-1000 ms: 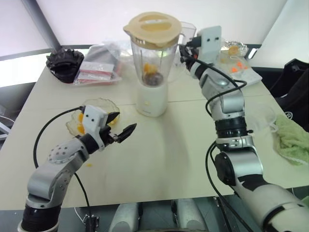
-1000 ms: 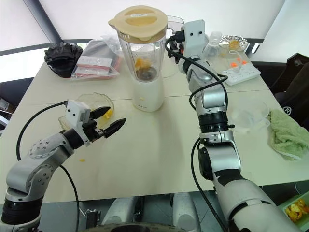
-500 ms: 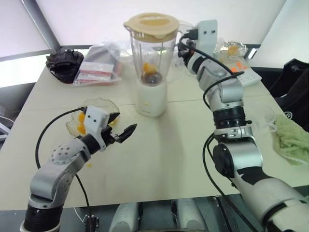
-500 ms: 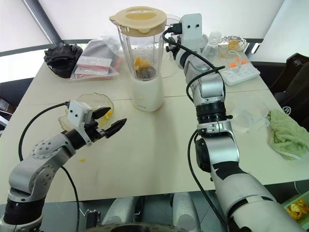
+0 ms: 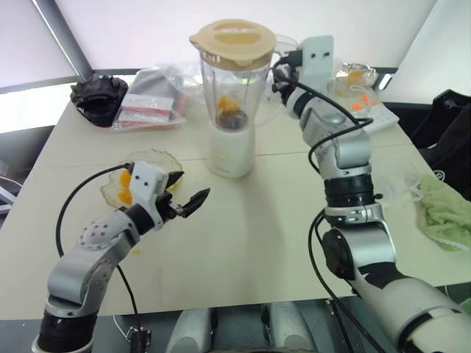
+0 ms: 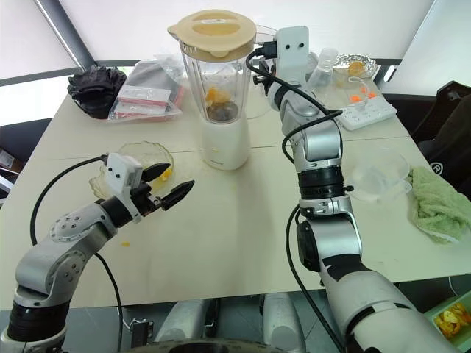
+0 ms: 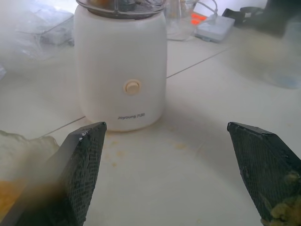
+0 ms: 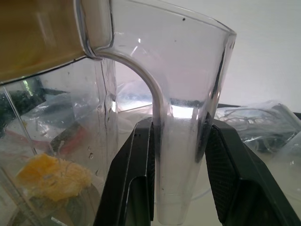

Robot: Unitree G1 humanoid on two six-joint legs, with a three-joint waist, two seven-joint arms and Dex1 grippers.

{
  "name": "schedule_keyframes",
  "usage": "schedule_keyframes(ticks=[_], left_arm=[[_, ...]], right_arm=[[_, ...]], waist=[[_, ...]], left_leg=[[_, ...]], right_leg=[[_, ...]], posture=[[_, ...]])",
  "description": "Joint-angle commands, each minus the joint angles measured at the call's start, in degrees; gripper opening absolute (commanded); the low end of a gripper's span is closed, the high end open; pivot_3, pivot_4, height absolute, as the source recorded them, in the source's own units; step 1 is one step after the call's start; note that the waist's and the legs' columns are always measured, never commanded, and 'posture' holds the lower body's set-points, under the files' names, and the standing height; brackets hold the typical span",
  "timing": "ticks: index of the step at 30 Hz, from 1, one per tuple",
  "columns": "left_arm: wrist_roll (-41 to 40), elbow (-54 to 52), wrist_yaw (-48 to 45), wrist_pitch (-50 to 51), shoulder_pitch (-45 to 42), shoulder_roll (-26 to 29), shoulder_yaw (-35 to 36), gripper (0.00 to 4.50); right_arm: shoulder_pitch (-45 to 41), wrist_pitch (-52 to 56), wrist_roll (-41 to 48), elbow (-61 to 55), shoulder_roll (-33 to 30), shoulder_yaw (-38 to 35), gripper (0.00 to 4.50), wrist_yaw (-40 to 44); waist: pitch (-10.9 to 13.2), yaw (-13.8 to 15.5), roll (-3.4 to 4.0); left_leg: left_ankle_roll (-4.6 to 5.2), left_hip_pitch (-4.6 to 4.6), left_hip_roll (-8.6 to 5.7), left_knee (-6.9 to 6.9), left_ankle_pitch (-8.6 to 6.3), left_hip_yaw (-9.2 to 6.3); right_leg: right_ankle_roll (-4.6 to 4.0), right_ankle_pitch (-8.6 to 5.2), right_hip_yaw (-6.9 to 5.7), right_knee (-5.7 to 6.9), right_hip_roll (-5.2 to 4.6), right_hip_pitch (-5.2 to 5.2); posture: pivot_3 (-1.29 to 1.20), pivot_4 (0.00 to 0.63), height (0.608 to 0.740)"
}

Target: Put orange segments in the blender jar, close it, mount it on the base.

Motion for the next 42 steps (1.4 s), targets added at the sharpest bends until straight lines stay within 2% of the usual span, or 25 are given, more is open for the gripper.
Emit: schedule_keyframes(ticks=[1,20,35,36,38,41,42], left_arm=[[-0.24,-0.95,-0.43,-0.56,-1.08,0.32,0.35,4.26],[-0.27,-1.25,0.15,-0.14,-1.38,-0.19,-0.13,4.26],[-0.11,-1.01,0.19,-0.2,-1.62,-0.44,-0.31,4.26],[-0.11,-0.99,0.17,-0.21,-1.63,-0.44,-0.3,4.31],[-0.12,-0.98,0.12,-0.19,-1.63,-0.4,-0.3,4.31],[-0.13,-0.94,0.01,-0.18,-1.64,-0.33,-0.28,4.31],[-0.14,-0.93,-0.01,-0.18,-1.65,-0.32,-0.27,4.31]], right_arm=[[0.88,2.0,-0.86,-1.8,0.67,1.2,0.98,-0.53],[-0.61,10.3,-3.96,-6.67,0.07,4.83,0.98,-1.16],[-1.11,9.44,-2.99,-4.5,0.21,3.44,0.98,-0.19],[-1.12,9.26,-2.97,-4.37,0.21,3.36,1.98,-0.09],[-1.1,8.34,-3.15,-3.9,0.05,3.31,2.84,0.16],[-1.14,7.61,-3.69,-3.25,-0.22,3.32,4.4,0.13],[-1.13,7.43,-3.9,-3.15,-0.28,3.37,4.46,0.06]], waist=[[0.0,0.0,0.0],[-0.02,-0.02,-0.01],[-0.02,-0.02,-0.01],[-0.03,-0.03,-0.02],[-0.02,-0.04,-0.01],[-0.01,-0.15,0.0],[-0.01,-0.21,-0.01]], left_leg=[[0.0,0.0,0.0,0.0,0.0,0.0],[0.0,0.02,0.0,0.0,0.0,0.0],[0.0,0.03,0.0,-0.01,0.0,0.01],[0.0,0.03,0.0,-0.01,0.0,0.01],[0.0,0.03,0.0,-0.01,0.0,0.01],[0.0,0.0,0.0,-0.01,0.0,0.01],[0.0,0.0,0.0,-0.03,0.0,0.01]], right_leg=[[0.0,0.0,0.0,0.0,0.0,0.0],[0.0,0.0,0.0,0.0,0.0,0.01],[0.0,0.0,0.0,-0.01,0.0,0.02],[0.0,0.0,0.0,-0.01,0.0,0.02],[0.0,0.0,-0.01,-0.01,0.01,0.03],[0.0,0.0,-0.01,-0.01,0.01,0.0],[0.0,0.0,0.0,-0.02,0.01,-0.01]], posture=[[0.0,0.15,0.74],[0.0,0.15,0.74],[0.0,0.15,0.74],[0.0,0.15,0.74],[0.0,0.15,0.74],[0.0,0.15,0.74],[0.0,0.15,0.74]])
